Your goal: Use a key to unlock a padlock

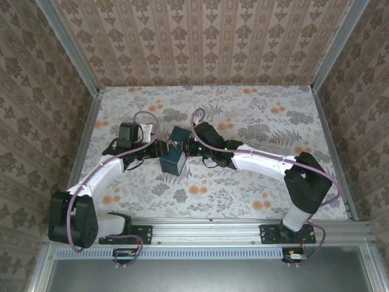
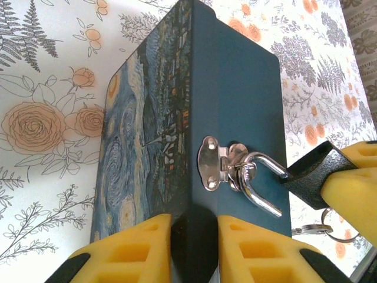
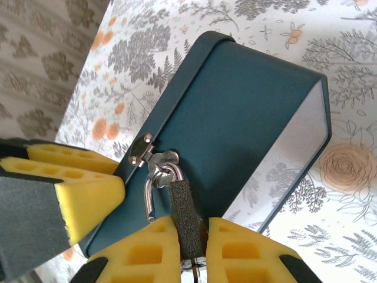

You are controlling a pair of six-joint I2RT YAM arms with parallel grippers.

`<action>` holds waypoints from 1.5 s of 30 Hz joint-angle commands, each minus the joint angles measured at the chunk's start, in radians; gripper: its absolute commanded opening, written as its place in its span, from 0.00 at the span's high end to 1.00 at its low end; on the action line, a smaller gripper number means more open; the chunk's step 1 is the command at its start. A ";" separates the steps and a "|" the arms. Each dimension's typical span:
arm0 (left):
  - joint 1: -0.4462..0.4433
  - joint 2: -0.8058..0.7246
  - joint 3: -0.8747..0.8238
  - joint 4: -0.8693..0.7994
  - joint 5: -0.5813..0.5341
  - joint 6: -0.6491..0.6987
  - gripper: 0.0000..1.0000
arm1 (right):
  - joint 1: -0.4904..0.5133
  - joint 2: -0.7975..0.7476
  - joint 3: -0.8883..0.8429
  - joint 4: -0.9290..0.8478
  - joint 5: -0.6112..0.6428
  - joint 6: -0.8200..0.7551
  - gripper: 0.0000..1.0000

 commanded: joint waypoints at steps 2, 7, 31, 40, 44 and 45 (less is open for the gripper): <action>-0.064 0.030 -0.020 -0.065 0.126 -0.043 0.78 | 0.031 -0.036 -0.020 0.057 0.134 0.211 1.00; -0.080 0.039 -0.018 -0.053 0.121 -0.053 0.78 | 0.031 -0.038 -0.013 0.030 0.123 0.278 1.00; -0.174 0.083 -0.029 0.045 0.122 -0.178 0.82 | 0.033 0.169 0.171 0.006 0.322 -0.133 1.00; -0.102 0.064 0.024 -0.026 0.084 -0.120 0.77 | -0.159 -0.017 -0.008 0.095 0.267 -0.060 1.00; -0.086 0.082 0.082 -0.055 0.084 -0.096 0.70 | -0.283 -0.093 -0.053 0.094 0.216 -0.056 1.00; -0.085 0.082 0.092 -0.055 0.084 -0.098 0.67 | -0.314 -0.105 -0.073 0.085 0.202 -0.062 1.00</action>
